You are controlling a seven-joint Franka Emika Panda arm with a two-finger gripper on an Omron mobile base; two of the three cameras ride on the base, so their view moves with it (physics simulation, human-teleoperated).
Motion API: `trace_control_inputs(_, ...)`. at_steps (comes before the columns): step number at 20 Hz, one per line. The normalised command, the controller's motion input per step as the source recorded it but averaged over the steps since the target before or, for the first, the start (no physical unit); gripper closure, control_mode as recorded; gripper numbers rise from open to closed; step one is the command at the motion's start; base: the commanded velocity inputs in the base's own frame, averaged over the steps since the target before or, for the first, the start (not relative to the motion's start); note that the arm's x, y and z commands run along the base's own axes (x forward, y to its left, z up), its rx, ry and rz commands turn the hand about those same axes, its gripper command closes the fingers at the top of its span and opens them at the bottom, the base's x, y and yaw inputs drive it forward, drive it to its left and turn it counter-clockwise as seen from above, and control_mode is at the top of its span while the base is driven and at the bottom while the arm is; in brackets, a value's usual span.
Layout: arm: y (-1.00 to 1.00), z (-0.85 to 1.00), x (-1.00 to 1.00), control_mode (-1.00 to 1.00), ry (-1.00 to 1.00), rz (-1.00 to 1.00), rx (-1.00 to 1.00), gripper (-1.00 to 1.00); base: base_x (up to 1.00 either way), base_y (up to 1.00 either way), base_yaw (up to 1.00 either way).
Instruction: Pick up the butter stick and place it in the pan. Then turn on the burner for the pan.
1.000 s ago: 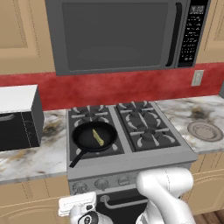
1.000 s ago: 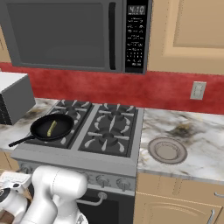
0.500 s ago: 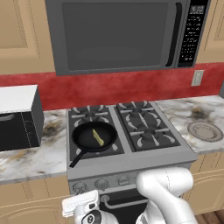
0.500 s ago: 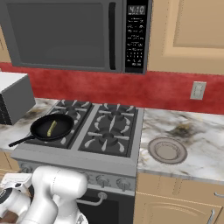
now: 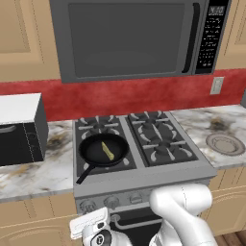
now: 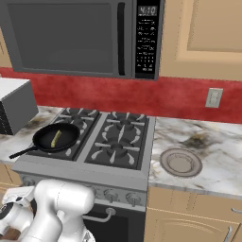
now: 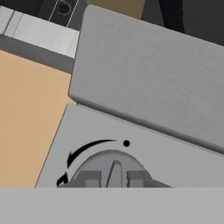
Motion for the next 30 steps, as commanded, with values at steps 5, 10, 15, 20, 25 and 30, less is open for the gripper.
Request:
trace_control_inputs(5,0.00,0.00,0.00,-1.00,0.00,0.00,-0.13,1.00,0.00,0.00,0.00)
trace_control_inputs(10,0.00,0.00,0.00,-1.00,0.00,0.00,-0.13,1.00,0.00,0.00,0.00)
trace_control_inputs(15,0.00,0.00,0.00,-1.00,0.00,0.00,-0.17,1.00,0.00,0.00,0.00)
trace_control_inputs(20,0.00,0.00,0.00,-1.00,0.00,0.00,-0.17,1.00,0.00,0.00,0.00)
trace_control_inputs(25,0.00,0.00,0.00,-1.00,0.01,0.00,-0.15,1.00,0.00,0.00,0.00)
trace_control_inputs(30,0.00,0.00,0.00,-1.00,0.02,0.00,-0.16,1.00,0.00,0.00,0.00)
